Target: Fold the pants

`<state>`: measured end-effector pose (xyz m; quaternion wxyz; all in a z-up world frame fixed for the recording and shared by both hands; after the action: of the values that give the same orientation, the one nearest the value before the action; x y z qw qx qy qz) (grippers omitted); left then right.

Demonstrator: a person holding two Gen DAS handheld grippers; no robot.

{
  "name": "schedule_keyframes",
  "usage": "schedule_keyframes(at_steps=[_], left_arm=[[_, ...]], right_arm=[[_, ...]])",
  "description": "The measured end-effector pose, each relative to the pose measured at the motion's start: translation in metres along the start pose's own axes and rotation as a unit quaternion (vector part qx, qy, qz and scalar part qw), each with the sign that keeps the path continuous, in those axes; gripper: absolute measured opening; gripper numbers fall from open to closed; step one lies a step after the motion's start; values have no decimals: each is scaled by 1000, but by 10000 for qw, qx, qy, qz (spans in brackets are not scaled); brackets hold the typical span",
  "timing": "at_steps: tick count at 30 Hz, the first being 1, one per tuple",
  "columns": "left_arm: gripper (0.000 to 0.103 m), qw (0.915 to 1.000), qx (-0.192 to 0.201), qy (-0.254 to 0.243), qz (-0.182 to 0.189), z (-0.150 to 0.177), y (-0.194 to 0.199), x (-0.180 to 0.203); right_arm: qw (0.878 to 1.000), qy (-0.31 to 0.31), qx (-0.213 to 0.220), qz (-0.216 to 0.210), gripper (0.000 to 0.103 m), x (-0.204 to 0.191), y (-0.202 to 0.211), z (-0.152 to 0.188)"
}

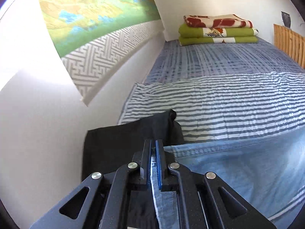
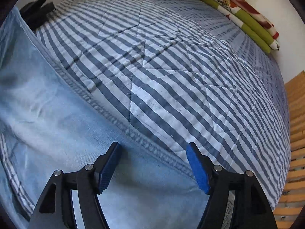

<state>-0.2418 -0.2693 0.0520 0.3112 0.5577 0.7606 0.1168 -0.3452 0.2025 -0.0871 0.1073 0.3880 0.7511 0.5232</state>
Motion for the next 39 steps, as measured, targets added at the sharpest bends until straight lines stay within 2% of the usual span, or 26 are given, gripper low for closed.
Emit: schedule_keyframes(at_steps=[2, 3, 6, 7, 9, 11, 12, 13, 15, 17, 19, 21, 22, 23, 25, 26, 27, 31, 35, 39], left_arm=[[0, 9995, 119, -105, -264, -3, 6, -4], [0, 9994, 174, -59, -276, -5, 9, -7], [0, 9995, 72, 291, -30, -4, 8, -14], [0, 9997, -23, 229, 45, -2, 4, -12], [0, 9995, -227, 16, 221, 4, -5, 1], [0, 9988, -389, -95, 299, 10, -18, 16], [1, 9979, -486, -180, 385, 13, -26, 26], [5, 9965, -620, -333, 445, 18, -36, 37], [11, 9939, -745, -700, 406, 25, -55, 57], [24, 9911, -891, -924, 350, 31, -75, 70], [48, 9893, -1017, -1040, 137, 35, -98, 75], [61, 9879, -1174, -1008, -46, 40, -118, 73], [61, 9873, -1234, -997, -65, 43, -126, 73], [59, 9866, -1258, -1039, -80, 46, -134, 75], [24, 9839, -1244, -1275, -144, 52, -139, 86], [23, 9846, -1201, -1258, -163, 52, -139, 86], [14, 9866, -1141, -1162, -98, 50, -135, 87], [11, 9943, -806, -704, -29, 34, -117, 70], [11, 9982, -469, -361, 46, 16, -87, 46], [11, 9995, -180, -258, 97, -1, -42, 30]], right_arm=[[9999, 90, 128, 47, 77, -1, -4, -4], [9998, 72, 176, 33, 78, 0, -4, -5], [9994, -247, 197, -148, 73, 4, -4, -1], [9986, -351, 205, -343, 59, 2, -3, 1], [9978, -425, 214, -472, 44, -3, 1, 3], [9984, -321, 234, -403, 40, -9, 3, 3], [9983, -318, 231, -436, 31, -11, 4, 2], [9985, -298, 220, -412, 23, -14, 5, 2], [9994, -161, 208, -238, 19, -22, 7, 2], [9997, -51, 193, -117, 18, -26, 7, 1], [9997, -111, 188, -111, 18, -25, 8, 1], [9995, -166, 204, -156, 18, -24, 8, 2], [9994, -188, 216, -182, 18, -22, 7, 1], [9993, -217, 233, -205, 18, -21, 6, 2], [9988, -330, 270, -261, 18, -19, 6, 2], [9985, -384, 286, -276, 18, -17, 5, 3], [9984, -413, 297, -261, 17, -17, 5, 2], [9982, -435, 378, 134, 4, -24, 14, 3], [9948, -666, 712, 283, 2, -17, 41, 3], [9886, -968, 1080, 412, 2, -9, 86, 4]])
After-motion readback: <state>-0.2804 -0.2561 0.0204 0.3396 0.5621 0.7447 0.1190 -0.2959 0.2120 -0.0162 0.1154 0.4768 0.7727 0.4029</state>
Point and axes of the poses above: each gripper's, at about its wrist camera, not at the fingertips, and y roughly against the way its jaws point, x to its right, z to its underside, the point moved 5 cm from there along -y, roughly the way its jaws point, and after that the axes turned 9 degrees about x, right-handed, at the moved point
